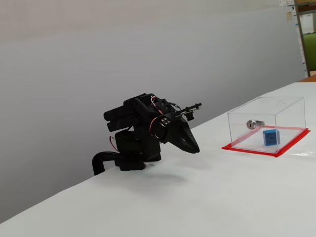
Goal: Pick the blue lego brick and place it into the transparent box
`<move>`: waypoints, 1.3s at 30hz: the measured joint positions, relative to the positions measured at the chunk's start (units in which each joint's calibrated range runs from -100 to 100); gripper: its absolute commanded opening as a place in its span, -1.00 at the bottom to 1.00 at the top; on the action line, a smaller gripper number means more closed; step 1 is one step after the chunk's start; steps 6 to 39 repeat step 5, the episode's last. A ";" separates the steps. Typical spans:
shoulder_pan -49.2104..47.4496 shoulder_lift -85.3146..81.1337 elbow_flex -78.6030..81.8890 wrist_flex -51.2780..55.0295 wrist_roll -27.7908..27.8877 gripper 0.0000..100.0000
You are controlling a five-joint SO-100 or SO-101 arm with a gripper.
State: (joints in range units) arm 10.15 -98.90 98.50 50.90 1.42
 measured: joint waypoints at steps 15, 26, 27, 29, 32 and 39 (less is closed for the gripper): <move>0.00 0.00 0.00 0.00 0.00 -0.97; 0.00 0.00 0.00 0.00 0.00 -0.97; 0.00 0.00 0.00 0.00 0.00 -0.97; 0.00 0.00 0.00 0.00 0.00 -0.97; 0.00 0.00 0.00 0.00 0.00 -0.97; 0.00 0.00 0.00 0.00 0.00 -0.97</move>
